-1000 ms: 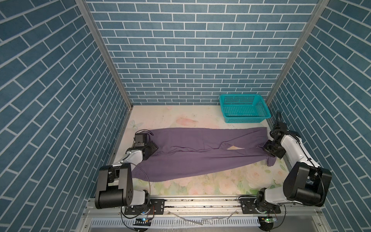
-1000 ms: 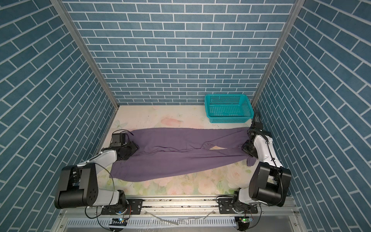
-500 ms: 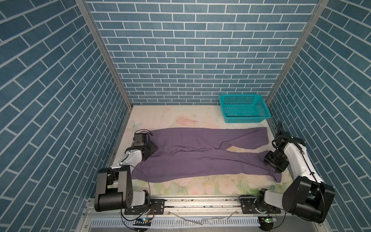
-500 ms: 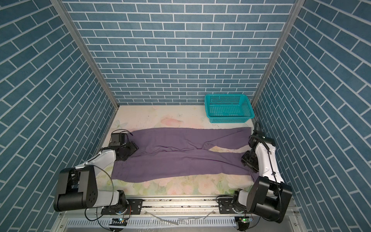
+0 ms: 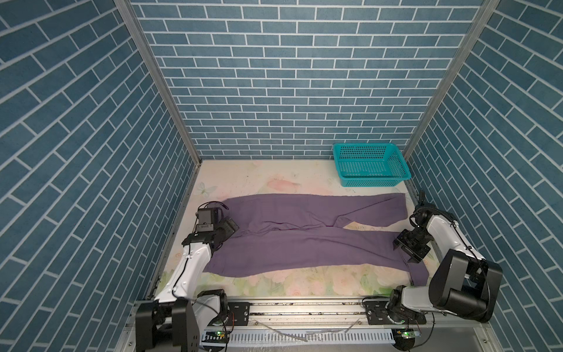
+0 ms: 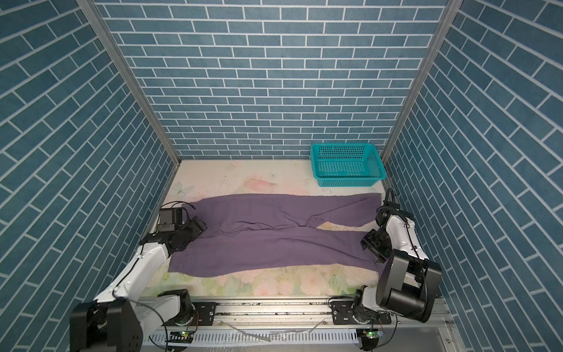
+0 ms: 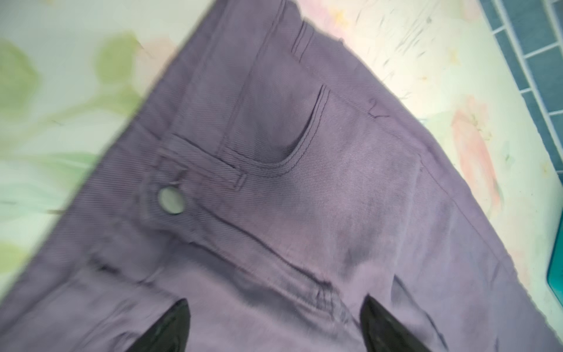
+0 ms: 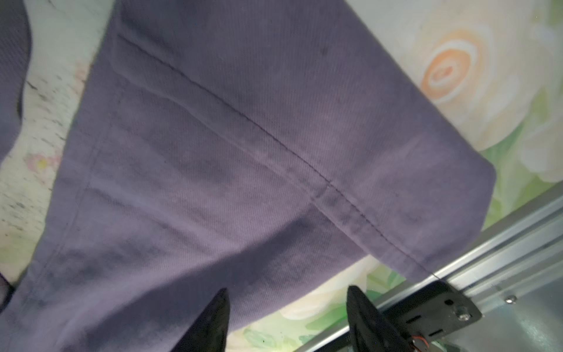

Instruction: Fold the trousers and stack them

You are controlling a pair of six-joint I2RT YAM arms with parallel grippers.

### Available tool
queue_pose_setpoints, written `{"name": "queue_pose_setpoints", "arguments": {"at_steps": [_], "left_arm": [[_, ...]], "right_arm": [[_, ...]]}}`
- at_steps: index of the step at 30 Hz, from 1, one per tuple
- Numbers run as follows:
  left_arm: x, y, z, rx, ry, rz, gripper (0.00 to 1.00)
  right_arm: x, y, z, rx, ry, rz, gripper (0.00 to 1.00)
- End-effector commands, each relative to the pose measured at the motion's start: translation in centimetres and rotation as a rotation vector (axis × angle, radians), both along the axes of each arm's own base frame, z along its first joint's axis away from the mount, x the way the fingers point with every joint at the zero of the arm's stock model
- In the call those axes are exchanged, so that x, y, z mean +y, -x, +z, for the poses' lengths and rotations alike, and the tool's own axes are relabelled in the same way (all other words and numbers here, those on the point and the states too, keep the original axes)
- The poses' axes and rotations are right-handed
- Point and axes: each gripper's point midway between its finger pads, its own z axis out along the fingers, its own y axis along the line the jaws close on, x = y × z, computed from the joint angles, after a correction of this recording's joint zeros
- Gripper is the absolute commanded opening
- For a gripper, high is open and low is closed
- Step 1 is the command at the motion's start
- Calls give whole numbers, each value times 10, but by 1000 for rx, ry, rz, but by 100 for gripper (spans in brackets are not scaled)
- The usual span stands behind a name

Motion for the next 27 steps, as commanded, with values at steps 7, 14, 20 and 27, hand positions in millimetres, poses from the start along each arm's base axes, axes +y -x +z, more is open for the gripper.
{"name": "queue_pose_setpoints", "arguments": {"at_steps": [7, 14, 20, 27], "left_arm": [[15, 88, -27, 266, -67, 103, 94], [16, 109, -52, 440, -82, 129, 99], [16, 100, -76, 455, -78, 135, 84], [25, 88, -95, 519, -76, 121, 18]], "right_arm": [[-10, -41, -9, -175, 53, 17, 50], [-8, -57, -7, -287, 47, 3, 49], [-5, -59, -2, -301, 32, 49, 50], [3, -67, -2, -325, -24, 30, 50]]}}
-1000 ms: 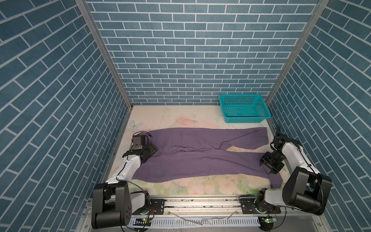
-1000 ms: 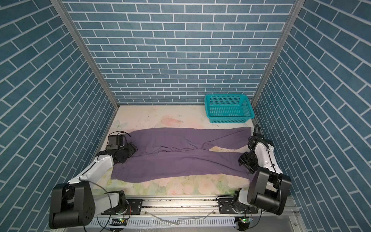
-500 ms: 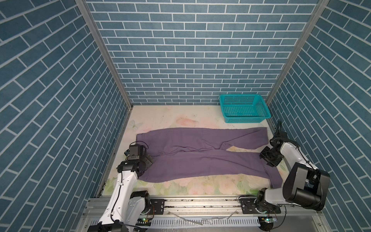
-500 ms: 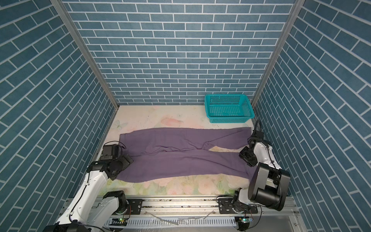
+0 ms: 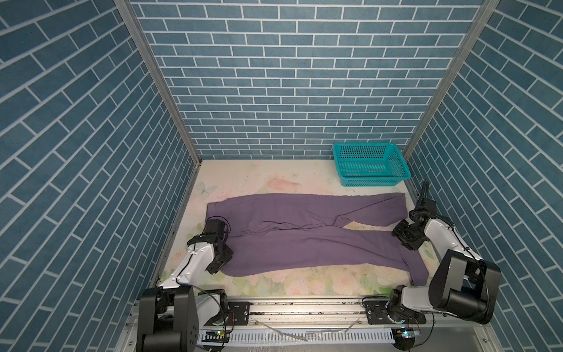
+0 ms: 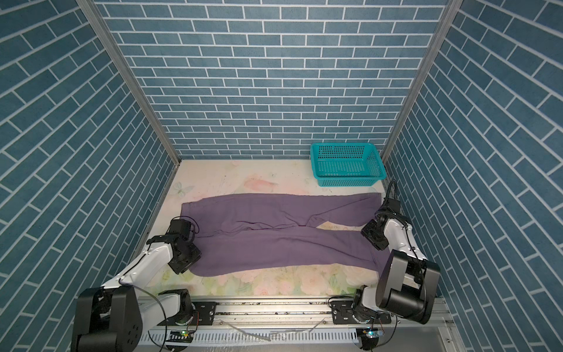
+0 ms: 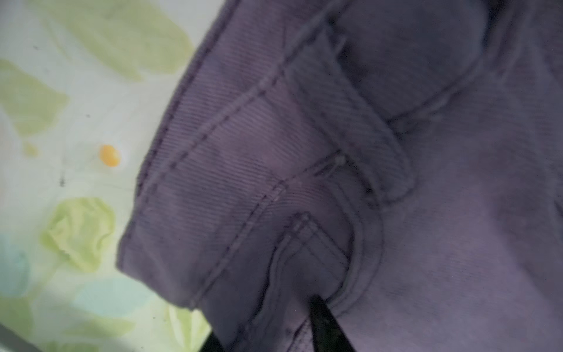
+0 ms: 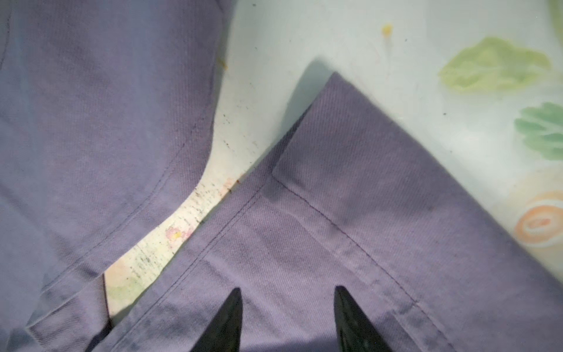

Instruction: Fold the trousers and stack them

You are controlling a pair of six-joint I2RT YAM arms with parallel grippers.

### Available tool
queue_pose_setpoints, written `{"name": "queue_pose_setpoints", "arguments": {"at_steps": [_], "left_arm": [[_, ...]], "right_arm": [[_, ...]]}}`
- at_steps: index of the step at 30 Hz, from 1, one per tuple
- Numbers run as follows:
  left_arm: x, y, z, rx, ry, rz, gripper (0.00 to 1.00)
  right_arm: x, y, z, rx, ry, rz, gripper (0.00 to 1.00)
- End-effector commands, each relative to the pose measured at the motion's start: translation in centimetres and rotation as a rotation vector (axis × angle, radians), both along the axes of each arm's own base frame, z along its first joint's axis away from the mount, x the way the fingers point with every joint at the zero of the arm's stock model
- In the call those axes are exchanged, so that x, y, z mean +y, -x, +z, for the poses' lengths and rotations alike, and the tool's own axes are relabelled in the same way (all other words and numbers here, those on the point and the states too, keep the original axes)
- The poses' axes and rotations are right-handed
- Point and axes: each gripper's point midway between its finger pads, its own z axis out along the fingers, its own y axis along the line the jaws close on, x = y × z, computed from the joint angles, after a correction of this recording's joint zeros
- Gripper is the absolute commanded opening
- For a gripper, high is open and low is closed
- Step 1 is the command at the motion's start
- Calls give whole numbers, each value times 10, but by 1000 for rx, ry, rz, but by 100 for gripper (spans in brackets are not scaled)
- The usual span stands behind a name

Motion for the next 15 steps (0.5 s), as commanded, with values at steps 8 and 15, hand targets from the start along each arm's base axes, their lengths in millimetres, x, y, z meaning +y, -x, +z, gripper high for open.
{"name": "queue_pose_setpoints", "arguments": {"at_steps": [8, 15], "left_arm": [[60, -16, 2, -5, -10, 142, 0], [111, -15, 28, -125, -106, 353, 8]], "right_arm": [[-2, 5, 4, 2, 13, -22, 50], [-2, 14, 2, 41, 22, -9, 58]]}}
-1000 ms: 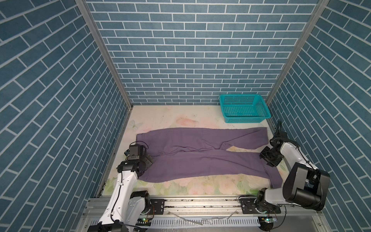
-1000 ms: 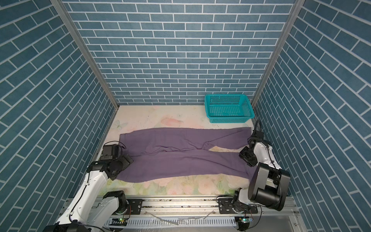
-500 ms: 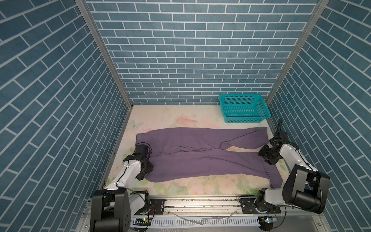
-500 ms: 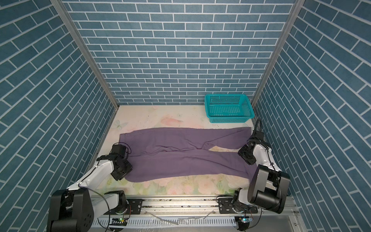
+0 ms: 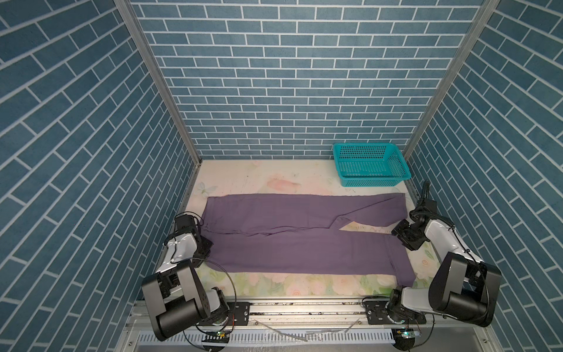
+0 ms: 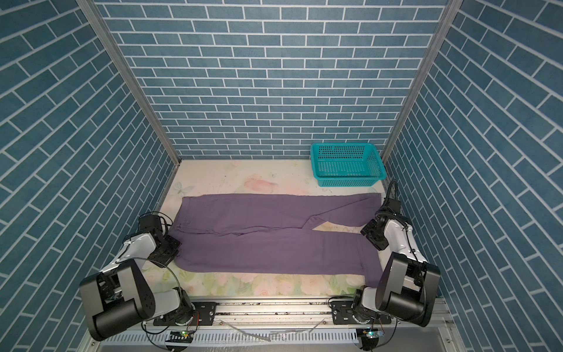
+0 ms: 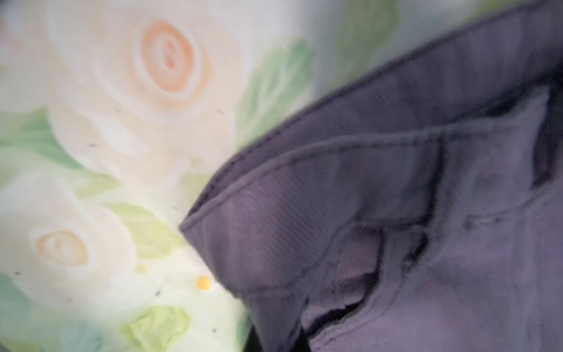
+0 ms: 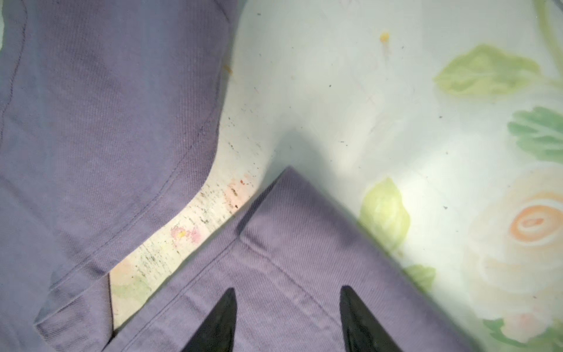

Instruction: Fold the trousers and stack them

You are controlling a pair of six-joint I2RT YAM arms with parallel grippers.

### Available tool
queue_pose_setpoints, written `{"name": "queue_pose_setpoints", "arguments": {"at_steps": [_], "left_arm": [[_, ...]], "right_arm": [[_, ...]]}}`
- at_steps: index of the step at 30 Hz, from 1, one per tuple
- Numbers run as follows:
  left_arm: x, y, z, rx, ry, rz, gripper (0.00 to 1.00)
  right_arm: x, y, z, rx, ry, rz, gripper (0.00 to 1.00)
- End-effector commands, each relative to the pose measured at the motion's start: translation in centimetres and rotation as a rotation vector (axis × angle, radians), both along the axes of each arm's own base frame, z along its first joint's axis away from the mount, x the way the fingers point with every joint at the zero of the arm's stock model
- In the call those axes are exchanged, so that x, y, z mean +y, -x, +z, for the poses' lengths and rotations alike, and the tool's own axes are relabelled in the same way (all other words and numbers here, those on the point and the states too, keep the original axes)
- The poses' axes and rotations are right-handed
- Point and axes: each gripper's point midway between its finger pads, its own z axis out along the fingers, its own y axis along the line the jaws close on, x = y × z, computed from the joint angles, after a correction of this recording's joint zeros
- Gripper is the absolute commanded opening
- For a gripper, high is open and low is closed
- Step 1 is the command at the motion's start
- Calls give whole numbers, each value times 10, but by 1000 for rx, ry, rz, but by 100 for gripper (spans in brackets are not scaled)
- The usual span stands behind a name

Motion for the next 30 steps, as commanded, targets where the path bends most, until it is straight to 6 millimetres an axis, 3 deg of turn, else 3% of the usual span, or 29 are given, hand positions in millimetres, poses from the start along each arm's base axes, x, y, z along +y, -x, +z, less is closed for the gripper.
{"name": "queue_pose_setpoints", "arguments": {"at_steps": [1, 2, 3, 5, 10, 14, 18, 22, 26, 28, 30], "left_arm": [[24, -6, 15, -64, -97, 64, 29], [22, -14, 19, -91, -93, 58, 56], [21, -20, 23, -99, -96, 43, 70], [12, -28, 30, -81, -118, -16, 82], [-14, -46, 59, -162, -178, -103, 86], [-37, -57, 80, -227, -235, -175, 87], [-52, -65, 84, -254, -223, -223, 87], [-69, -72, 73, -260, -172, -268, 87], [-79, -76, 55, -232, -163, -295, 88], [-83, -80, 47, -217, -144, -303, 88], [-85, -82, 39, -197, -133, -315, 88]], "right_arm": [[3, 13, -2, 56, 5, 17, 59], [6, 16, -4, 76, 12, 41, 59], [8, 19, -5, 104, 35, 67, 60], [14, 25, -7, 172, 127, 138, 63], [34, 34, -25, 270, 195, 212, 66], [34, 36, -41, 299, 211, 200, 66], [32, 27, -53, 311, 220, 197, 60], [29, 19, -55, 299, 235, 194, 35], [19, 13, -35, 267, 282, 194, 6], [10, 12, -19, 250, 309, 186, 0], [-3, 12, -1, 232, 337, 164, 0]]}}
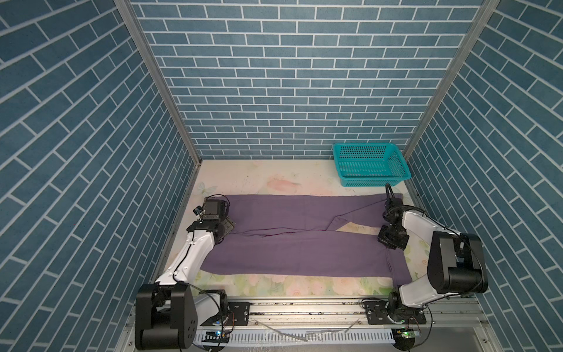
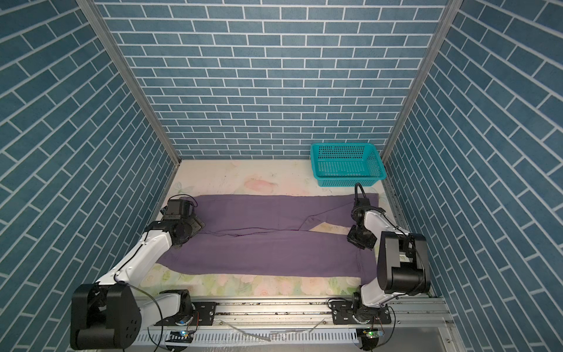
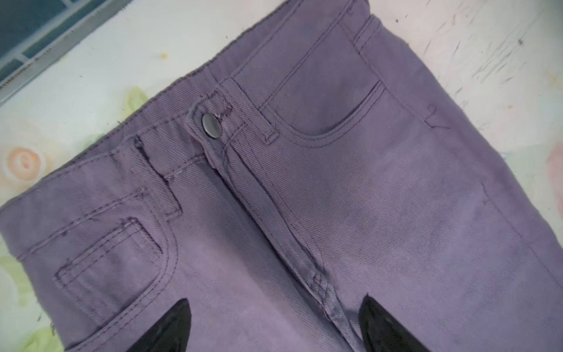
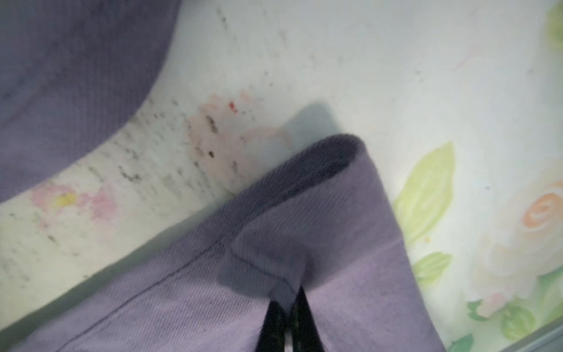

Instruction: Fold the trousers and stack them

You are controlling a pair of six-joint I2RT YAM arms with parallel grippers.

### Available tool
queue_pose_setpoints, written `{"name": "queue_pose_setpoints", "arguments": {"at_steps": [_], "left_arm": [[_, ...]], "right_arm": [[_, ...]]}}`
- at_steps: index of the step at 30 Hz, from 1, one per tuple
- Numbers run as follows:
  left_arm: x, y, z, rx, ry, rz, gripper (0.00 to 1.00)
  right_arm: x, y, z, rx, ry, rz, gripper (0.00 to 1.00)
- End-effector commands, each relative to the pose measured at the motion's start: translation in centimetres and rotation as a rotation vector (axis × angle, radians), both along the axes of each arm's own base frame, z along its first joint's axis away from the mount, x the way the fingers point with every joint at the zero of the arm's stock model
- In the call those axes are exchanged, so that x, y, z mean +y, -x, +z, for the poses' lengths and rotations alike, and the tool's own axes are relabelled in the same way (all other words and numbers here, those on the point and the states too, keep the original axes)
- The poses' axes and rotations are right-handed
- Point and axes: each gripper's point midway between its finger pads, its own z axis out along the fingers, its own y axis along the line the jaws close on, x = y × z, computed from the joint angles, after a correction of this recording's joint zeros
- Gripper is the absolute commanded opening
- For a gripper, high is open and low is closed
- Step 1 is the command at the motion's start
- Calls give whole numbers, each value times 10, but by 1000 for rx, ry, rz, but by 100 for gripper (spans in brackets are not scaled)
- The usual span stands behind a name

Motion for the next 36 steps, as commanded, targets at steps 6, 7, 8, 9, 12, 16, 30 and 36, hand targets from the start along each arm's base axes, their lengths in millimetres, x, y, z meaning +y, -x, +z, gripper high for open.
{"name": "queue_pose_setpoints", "arguments": {"at_steps": [6, 7, 8, 9, 12, 16, 30, 36], "left_arm": [[-6, -10, -12, -7, 19, -9, 88], [-6, -10, -13, -4, 17, -9, 88], [-6, -12, -13, -4, 17, -13, 88], [-6, -14, -13, -3, 16, -14, 88], [-8, -21, -12, 0, 16, -32, 88], [-7, -24, -13, 20, 5, -45, 90], [26, 49, -38, 216, -104, 13, 99], [39, 64, -56, 260, -41, 58, 99]], "right_arm": [[-87, 27, 83, -142, 205, -208, 2], [-98, 35, 90, -157, 238, -252, 10], [-108, 40, 95, -176, 259, -299, 21], [-112, 42, 97, -197, 253, -335, 29], [-113, 40, 102, -270, 221, -383, 52], [-99, 30, 109, -354, 130, -397, 59], [-16, -64, 50, -290, -93, -107, 50], [-12, -97, 41, -359, -143, -131, 58]]}}
